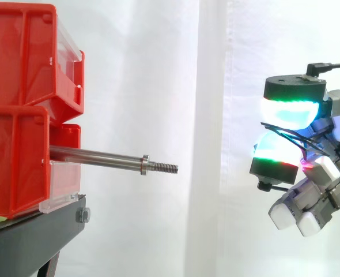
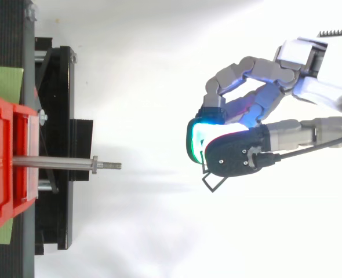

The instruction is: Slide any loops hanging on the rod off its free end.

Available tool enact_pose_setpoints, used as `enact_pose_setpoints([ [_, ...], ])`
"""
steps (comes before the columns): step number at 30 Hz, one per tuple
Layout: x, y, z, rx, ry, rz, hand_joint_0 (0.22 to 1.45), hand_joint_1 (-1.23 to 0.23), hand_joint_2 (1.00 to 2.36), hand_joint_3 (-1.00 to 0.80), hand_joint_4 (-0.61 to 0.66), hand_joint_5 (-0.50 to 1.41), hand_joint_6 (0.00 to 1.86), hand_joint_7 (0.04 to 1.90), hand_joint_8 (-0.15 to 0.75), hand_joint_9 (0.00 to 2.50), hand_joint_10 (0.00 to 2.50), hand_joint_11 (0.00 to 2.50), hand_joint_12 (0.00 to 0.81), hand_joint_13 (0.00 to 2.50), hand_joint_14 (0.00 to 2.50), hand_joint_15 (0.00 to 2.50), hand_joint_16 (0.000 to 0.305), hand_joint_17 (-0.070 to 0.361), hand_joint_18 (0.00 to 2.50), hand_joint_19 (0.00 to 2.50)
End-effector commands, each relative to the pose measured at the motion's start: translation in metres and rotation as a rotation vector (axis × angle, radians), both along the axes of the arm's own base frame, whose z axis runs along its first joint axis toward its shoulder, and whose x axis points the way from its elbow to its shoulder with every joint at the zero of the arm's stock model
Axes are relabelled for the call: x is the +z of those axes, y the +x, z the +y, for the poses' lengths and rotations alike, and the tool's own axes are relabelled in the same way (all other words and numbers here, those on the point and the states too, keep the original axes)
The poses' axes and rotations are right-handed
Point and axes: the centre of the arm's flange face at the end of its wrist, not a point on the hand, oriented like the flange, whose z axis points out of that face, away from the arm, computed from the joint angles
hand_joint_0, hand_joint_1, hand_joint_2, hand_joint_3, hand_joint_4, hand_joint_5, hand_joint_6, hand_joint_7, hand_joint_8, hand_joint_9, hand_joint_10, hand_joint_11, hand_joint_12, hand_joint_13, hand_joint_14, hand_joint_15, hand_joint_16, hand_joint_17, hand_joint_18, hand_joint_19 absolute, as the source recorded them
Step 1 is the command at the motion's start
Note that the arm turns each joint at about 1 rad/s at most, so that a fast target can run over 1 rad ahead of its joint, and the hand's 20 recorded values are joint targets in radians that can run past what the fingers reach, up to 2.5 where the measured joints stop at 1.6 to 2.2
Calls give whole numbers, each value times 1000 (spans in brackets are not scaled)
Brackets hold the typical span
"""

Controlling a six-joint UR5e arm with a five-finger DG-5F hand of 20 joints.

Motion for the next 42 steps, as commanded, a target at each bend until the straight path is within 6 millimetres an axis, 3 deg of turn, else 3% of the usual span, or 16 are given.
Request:
enact_pose_setpoints([
  [1, 0, 0, 1, 0, 1, 0, 591, -566, 1012, -325, 79, -83, 880, 1032, 268, 1209, 17, 489, 345, 707, 13, 327, 48, 107, 592, 409],
  [16, 0, 0, 4, 2, 5, 1, 646, -862, 1012, -366, 145, -105, 899, 1008, 268, 1169, 19, 528, 341, 711, 13, 322, 47, 105, 626, 378],
  [21, 0, 0, 3, -6, 6, 1, 626, -798, 1005, -428, 145, -98, 901, 1007, 267, 1203, 19, 530, 340, 724, 13, 319, 46, 105, 632, 396],
  [26, 0, 0, 4, -3, 6, 1, 599, -628, 1005, -436, 116, -79, 885, 1055, 262, 1270, 17, 518, 337, 776, 13, 332, 47, 105, 665, 414],
  [34, 0, 0, 6, -1, 6, 3, 601, -699, 1016, -268, 130, -89, 882, 1031, 285, 1229, 18, 519, 349, 764, 14, 337, 48, 108, 664, 403],
  [42, 0, 0, 7, -3, 11, 1, 599, -684, 1015, -295, 157, -96, 884, 1028, 271, 1219, 20, 524, 347, 755, 14, 334, 48, 109, 659, 413],
])
